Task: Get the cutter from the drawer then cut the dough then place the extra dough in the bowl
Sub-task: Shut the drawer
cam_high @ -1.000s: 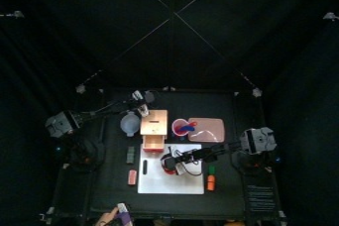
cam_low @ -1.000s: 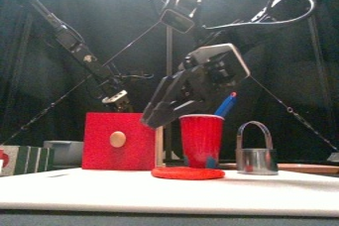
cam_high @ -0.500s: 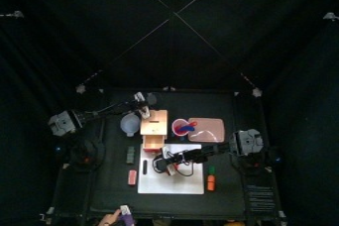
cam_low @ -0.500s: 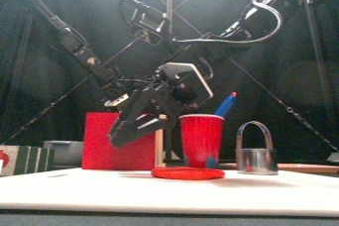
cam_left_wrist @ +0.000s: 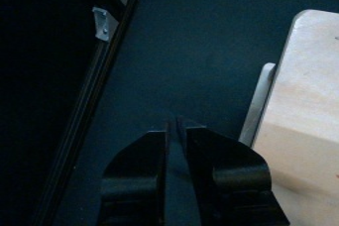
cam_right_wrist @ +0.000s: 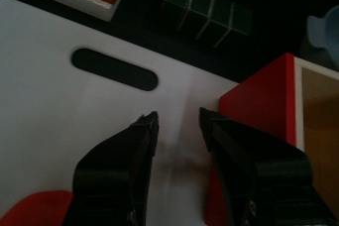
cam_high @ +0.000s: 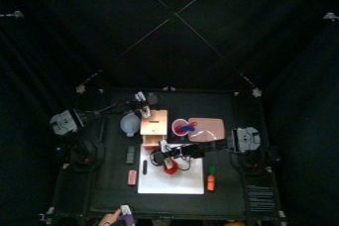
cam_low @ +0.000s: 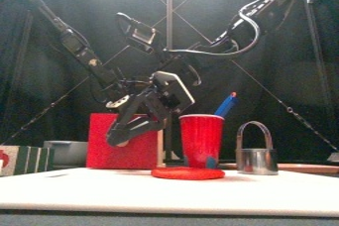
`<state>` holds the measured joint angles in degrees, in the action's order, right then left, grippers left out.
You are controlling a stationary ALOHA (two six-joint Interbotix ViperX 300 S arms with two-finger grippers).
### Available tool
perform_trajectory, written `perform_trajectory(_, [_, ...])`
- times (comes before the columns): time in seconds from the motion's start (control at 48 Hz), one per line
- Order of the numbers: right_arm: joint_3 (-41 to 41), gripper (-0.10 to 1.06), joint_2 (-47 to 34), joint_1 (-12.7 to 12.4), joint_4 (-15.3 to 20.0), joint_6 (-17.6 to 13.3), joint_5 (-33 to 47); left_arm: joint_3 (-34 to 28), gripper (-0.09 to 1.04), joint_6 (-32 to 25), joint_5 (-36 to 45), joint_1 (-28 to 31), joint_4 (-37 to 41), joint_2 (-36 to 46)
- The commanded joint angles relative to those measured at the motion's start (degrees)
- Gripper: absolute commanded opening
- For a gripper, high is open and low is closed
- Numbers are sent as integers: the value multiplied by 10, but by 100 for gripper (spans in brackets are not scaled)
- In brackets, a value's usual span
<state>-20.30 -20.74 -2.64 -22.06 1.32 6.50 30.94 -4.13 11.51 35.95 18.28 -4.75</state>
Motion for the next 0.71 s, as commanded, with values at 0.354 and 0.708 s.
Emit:
perform_trajectory(0.354, [40, 77, -9, -59, -16, 0, 2, -7, 59, -1, -2, -3, 6, 1])
perform_trajectory(0.708, [54, 77, -16, -66, -16, 0, 5, -6, 59, -1, -2, -5, 6, 0])
